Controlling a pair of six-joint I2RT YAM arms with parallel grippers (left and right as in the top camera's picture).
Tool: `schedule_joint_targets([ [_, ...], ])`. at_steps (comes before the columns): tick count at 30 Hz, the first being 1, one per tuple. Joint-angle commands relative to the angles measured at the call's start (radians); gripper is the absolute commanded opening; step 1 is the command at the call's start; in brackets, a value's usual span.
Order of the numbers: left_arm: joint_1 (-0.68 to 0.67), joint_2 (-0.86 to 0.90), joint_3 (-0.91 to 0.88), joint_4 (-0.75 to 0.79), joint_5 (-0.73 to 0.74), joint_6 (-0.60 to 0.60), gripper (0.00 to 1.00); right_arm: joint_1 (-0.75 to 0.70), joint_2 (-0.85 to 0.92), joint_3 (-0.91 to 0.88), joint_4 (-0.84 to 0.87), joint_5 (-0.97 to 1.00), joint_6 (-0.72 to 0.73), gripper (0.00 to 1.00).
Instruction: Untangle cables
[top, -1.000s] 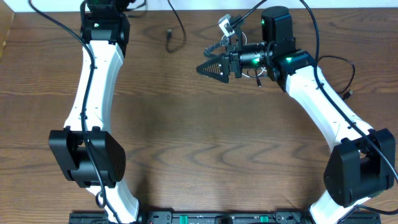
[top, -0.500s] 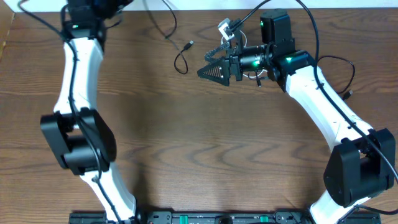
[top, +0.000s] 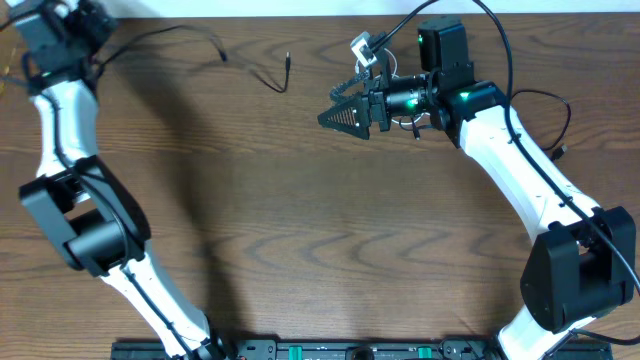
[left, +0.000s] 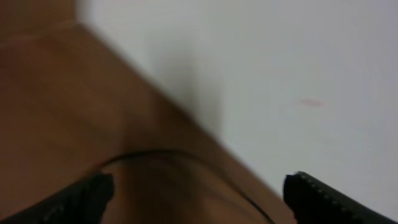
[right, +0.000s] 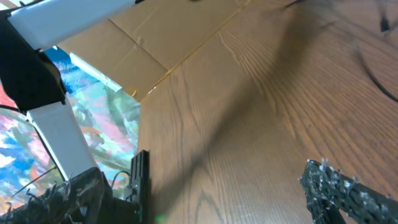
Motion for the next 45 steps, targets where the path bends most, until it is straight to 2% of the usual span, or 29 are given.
schedule_joint_targets([
  [1,0.045,-0.017,0.016,-0.064,-0.12,0.035,0.95,-0.005,-0.023,-0.001,-0.001,0.019,-0.018,0.99],
  [5,0.055,-0.017,0.016,-0.167,-0.045,0.036,0.95,-0.005,-0.023,-0.001,0.0,0.057,-0.018,0.99],
  [11,0.029,-0.017,0.013,-0.313,0.337,0.035,0.95,-0.005,-0.023,-0.001,0.0,0.136,-0.016,0.99],
  [15,-0.027,-0.017,0.008,-0.443,0.487,0.035,0.95,-0.005,-0.023,-0.001,0.0,0.142,-0.006,0.99],
  [21,-0.161,-0.017,0.008,-0.692,0.469,0.09,0.95,-0.004,-0.023,-0.001,-0.005,0.142,-0.006,0.99],
  [26,-0.278,-0.017,0.008,-0.864,0.282,0.092,0.95,-0.004,-0.023,-0.001,-0.024,0.142,-0.006,0.99],
  [30,-0.328,-0.017,0.007,-0.969,0.071,-0.091,0.95,-0.004,-0.023,-0.001,-0.039,0.149,-0.007,0.99],
  [32,-0.348,-0.017,-0.002,-0.977,0.021,-0.155,0.95,-0.004,-0.023,-0.001,-0.037,0.15,-0.007,0.99],
  [37,-0.386,-0.016,-0.05,-0.911,0.02,-0.208,0.95,-0.004,-0.023,-0.001,-0.038,0.149,-0.006,0.99],
  [41,-0.402,-0.016,-0.105,-0.861,0.02,-0.297,0.95,-0.004,-0.023,-0.001,-0.038,0.149,-0.006,0.99],
  [45,-0.418,-0.016,-0.157,-0.791,0.02,-0.307,0.95,-0.004,-0.023,-0.001,-0.04,0.149,-0.006,0.99],
])
